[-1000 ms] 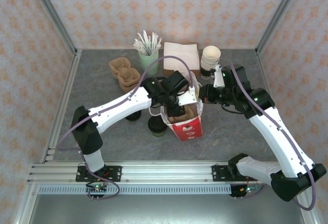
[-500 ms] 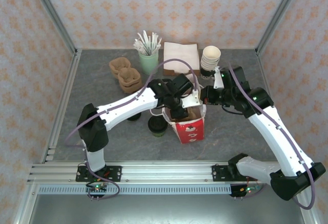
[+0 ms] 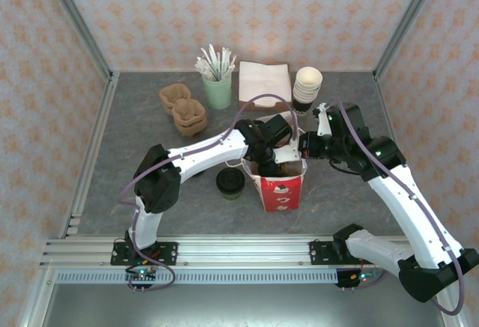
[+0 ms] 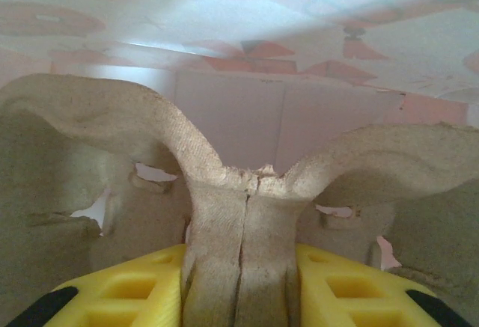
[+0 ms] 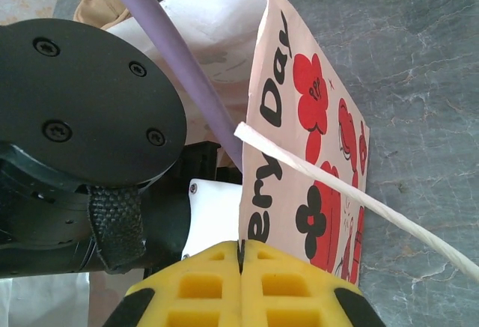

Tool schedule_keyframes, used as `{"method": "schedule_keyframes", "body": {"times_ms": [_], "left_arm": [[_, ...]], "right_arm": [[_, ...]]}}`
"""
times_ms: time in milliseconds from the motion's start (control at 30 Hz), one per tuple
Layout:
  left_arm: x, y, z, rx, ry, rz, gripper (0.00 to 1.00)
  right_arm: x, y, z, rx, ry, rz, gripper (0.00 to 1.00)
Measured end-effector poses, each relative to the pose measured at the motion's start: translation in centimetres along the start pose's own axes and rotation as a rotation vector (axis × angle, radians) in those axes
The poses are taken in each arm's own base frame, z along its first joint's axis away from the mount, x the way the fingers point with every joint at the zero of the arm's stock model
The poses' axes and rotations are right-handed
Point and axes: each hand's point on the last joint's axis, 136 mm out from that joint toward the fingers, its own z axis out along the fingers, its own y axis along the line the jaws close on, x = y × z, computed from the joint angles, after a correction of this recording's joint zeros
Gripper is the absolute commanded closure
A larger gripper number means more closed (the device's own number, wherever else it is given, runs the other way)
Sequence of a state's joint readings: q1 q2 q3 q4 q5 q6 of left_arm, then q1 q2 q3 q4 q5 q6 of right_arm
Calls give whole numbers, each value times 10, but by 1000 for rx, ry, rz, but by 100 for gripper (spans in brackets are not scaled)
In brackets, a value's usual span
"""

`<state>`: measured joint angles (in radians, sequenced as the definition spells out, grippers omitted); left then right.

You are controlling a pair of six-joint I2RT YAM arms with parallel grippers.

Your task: Pack the takeout coffee

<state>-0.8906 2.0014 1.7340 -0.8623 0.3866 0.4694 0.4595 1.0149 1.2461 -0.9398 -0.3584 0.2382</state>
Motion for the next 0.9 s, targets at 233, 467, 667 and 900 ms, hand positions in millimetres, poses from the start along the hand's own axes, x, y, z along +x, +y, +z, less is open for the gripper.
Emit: {"method": "schedule_keyframes", "body": {"times_ms": [233,467,667,900], "left_arm": [[1,0,2,2,4,0,62],[4,1,13,9,24,-2,62],[10,0,27,22,52,-3,61],[8,0,29,21,49,-2,48]], "right_arm": [[0,-2,0,9,-1,-3,100],[0,-4,0,21,-5,-7,100],[0,-5,1,26,-7,-7,100],[-1,-5,1,30,-8,-8,100]]}}
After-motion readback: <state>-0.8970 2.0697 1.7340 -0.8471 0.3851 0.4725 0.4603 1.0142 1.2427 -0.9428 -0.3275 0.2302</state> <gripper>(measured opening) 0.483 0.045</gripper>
